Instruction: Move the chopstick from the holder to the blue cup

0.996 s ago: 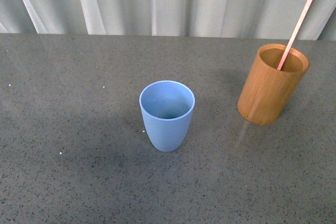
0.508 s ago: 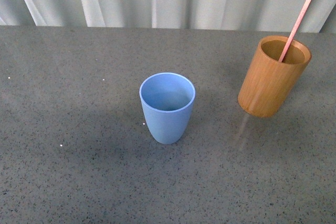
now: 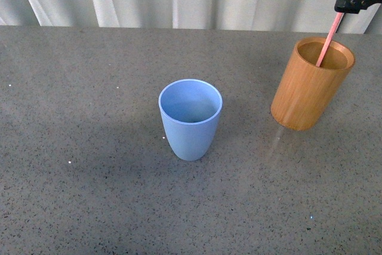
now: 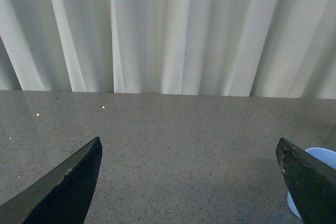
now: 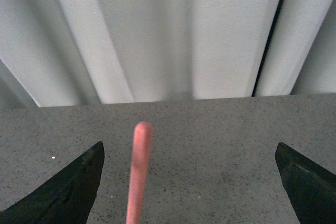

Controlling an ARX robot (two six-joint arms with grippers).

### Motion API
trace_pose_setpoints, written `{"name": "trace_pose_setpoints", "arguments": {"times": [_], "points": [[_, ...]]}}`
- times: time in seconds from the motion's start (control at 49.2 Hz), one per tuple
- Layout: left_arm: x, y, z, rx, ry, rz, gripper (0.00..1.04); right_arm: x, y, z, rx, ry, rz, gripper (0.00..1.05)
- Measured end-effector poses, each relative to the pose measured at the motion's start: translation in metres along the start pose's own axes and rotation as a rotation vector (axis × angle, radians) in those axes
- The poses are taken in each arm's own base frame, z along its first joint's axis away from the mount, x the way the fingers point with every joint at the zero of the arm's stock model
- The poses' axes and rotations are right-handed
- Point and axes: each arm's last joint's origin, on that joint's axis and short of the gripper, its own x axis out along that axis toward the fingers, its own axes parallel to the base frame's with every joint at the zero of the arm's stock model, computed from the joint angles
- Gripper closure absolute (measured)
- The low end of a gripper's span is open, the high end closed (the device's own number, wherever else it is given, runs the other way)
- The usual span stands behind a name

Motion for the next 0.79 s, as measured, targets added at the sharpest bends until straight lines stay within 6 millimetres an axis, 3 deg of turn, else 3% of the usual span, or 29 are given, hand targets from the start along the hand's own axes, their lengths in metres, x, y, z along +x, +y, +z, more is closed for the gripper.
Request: {"name": "trace_pose_setpoints", "arguments": {"times": [0.305, 0.65, 0.793], "points": [[0.0, 0.0, 0.0, 0.0, 0.0, 0.0, 0.07, 0.011, 0.016, -0.008, -0.011, 0.025, 0.027, 0.1], [0.0, 0.0, 0.0, 0.0, 0.0, 0.0, 0.07, 0.019, 0.02, -0.012, -0.013, 0.029, 0.025, 0.1], [0.0, 0.0, 0.0, 0.0, 0.0, 0.0, 0.07, 0.023, 0.022, -0.012, -0.013, 0.025, 0.034, 0.33]]}}
